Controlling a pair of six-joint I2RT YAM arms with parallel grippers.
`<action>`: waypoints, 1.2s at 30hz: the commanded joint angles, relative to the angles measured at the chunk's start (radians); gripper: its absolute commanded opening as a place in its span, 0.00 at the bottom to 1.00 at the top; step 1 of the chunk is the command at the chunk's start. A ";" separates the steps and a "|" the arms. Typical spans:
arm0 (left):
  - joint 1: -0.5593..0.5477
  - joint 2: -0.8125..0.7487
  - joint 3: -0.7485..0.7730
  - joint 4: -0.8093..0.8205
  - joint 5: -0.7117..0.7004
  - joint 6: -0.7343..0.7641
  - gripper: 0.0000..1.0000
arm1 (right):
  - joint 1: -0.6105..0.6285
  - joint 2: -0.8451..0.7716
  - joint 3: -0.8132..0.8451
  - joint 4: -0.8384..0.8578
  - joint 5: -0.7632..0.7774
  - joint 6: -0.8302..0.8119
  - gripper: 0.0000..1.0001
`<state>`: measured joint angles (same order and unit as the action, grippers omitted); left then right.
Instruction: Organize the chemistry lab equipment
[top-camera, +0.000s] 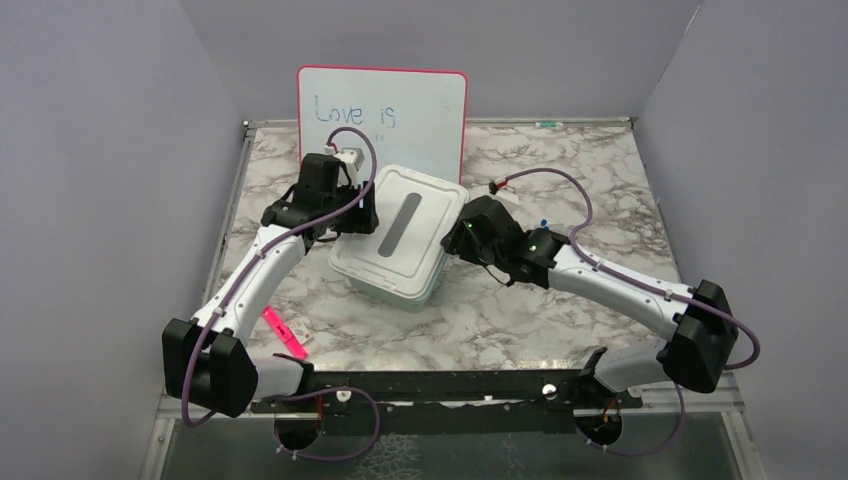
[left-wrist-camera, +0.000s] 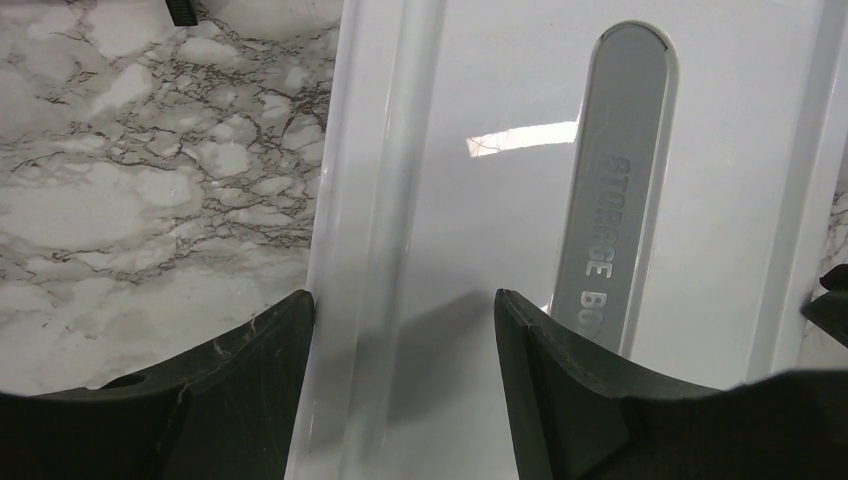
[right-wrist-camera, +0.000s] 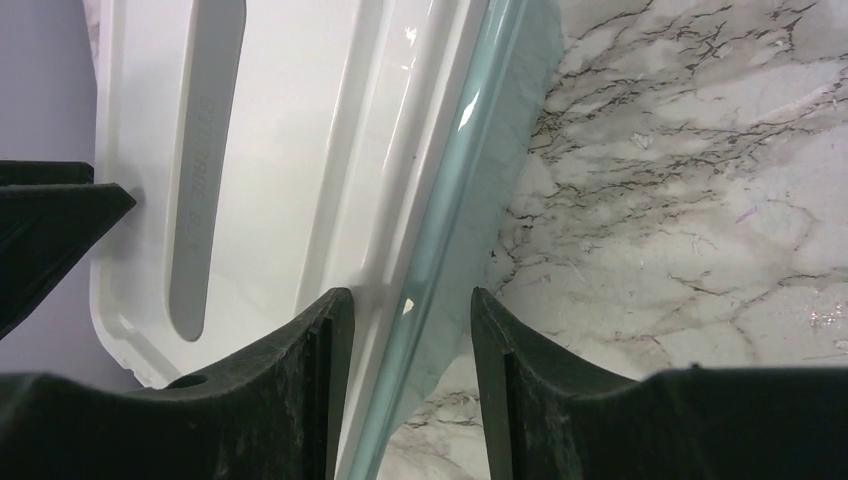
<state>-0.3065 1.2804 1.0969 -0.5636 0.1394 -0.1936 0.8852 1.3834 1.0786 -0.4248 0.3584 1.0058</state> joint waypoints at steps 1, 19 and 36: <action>-0.002 -0.010 0.015 0.011 0.103 0.028 0.67 | -0.003 -0.018 -0.010 -0.055 0.002 -0.039 0.54; -0.003 -0.016 0.037 0.005 0.082 0.040 0.67 | -0.004 0.034 0.006 -0.069 -0.003 -0.039 0.53; -0.002 0.061 -0.045 -0.012 -0.058 0.045 0.37 | -0.004 0.135 0.025 -0.120 -0.002 -0.044 0.46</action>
<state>-0.3065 1.2984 1.0878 -0.5549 0.1310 -0.1497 0.8833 1.4578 1.1004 -0.4072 0.3233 0.9802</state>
